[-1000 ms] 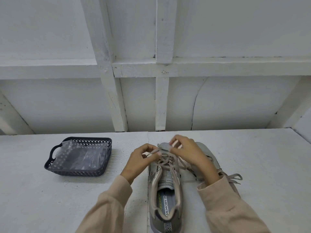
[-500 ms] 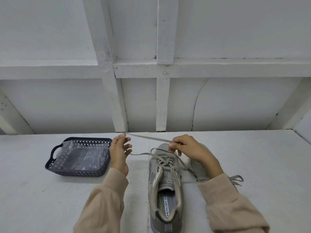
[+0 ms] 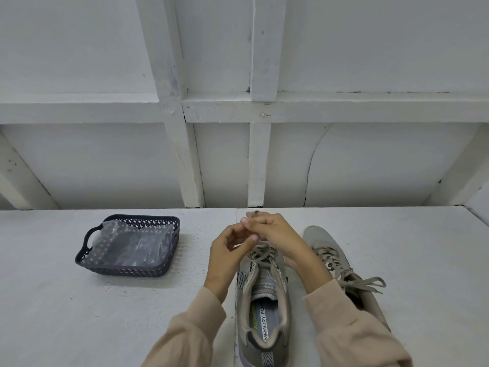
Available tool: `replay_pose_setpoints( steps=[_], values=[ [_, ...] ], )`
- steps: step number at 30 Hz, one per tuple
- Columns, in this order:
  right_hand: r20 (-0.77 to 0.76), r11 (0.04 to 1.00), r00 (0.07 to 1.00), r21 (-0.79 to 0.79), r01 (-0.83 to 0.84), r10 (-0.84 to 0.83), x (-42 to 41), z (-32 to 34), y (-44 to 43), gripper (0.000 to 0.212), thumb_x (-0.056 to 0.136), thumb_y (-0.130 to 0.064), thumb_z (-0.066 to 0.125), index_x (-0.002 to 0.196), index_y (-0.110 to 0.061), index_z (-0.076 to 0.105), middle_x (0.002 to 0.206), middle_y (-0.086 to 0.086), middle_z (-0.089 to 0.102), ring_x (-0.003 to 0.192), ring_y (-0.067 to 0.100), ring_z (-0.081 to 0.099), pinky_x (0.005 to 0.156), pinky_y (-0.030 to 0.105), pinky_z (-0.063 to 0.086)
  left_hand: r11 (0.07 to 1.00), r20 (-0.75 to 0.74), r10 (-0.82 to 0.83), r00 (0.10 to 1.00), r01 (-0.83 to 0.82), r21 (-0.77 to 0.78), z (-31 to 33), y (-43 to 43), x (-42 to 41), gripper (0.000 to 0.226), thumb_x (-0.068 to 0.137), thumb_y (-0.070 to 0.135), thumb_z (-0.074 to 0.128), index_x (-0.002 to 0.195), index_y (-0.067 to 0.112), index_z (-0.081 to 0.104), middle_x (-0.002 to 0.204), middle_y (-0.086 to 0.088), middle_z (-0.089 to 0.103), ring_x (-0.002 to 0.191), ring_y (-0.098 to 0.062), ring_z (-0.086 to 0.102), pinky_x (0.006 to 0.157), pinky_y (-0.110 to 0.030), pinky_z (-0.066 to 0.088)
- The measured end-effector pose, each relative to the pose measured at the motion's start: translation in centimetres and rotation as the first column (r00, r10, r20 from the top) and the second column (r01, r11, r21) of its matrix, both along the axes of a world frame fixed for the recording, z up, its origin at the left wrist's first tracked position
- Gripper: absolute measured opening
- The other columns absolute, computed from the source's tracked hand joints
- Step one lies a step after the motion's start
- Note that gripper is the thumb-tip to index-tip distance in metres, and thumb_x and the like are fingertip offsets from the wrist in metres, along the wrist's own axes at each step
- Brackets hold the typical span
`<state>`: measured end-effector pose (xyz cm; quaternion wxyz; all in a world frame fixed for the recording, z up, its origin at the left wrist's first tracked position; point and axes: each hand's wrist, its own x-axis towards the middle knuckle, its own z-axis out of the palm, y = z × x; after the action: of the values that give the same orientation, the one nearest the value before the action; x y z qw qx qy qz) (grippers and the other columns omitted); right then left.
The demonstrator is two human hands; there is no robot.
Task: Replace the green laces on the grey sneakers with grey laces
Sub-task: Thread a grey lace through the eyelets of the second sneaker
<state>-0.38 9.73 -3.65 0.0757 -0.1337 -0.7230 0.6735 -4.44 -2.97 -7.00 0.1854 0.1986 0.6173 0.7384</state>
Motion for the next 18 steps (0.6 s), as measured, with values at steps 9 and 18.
replay_pose_setpoints(
  steps=[9, 18],
  values=[
    [0.057, 0.993, 0.997, -0.11, -0.044, 0.05, 0.7, 0.2, -0.7, 0.032, 0.092, -0.034, 0.063, 0.097, -0.004, 0.075, 0.096, 0.011, 0.075, 0.086, 0.02, 0.07, 0.072, 0.032, 0.055, 0.994, 0.209, -0.089, 0.974, 0.074, 0.078, -0.3, 0.2, 0.6, 0.021, 0.081, 0.01, 0.069, 0.1, 0.003, 0.07, 0.089, -0.011, 0.075, 0.083, -0.018, 0.071, 0.076, -0.023, 0.057],
    [0.262, 0.848, 0.965, 0.517, -0.117, -0.027, 2.9, -0.4, 1.2, 0.002, 0.078, -0.018, 0.076, 0.076, -0.017, 0.074, 0.101, -0.006, 0.062, 0.105, 0.014, 0.058, 0.089, 0.028, 0.045, 0.983, 0.074, -0.075, 0.994, 0.086, -0.161, -1.9, -2.0, -0.9, 0.013, 0.08, 0.003, 0.074, 0.092, -0.002, 0.071, 0.076, -0.011, 0.073, 0.073, -0.018, 0.071, 0.066, -0.023, 0.056]
  ],
)
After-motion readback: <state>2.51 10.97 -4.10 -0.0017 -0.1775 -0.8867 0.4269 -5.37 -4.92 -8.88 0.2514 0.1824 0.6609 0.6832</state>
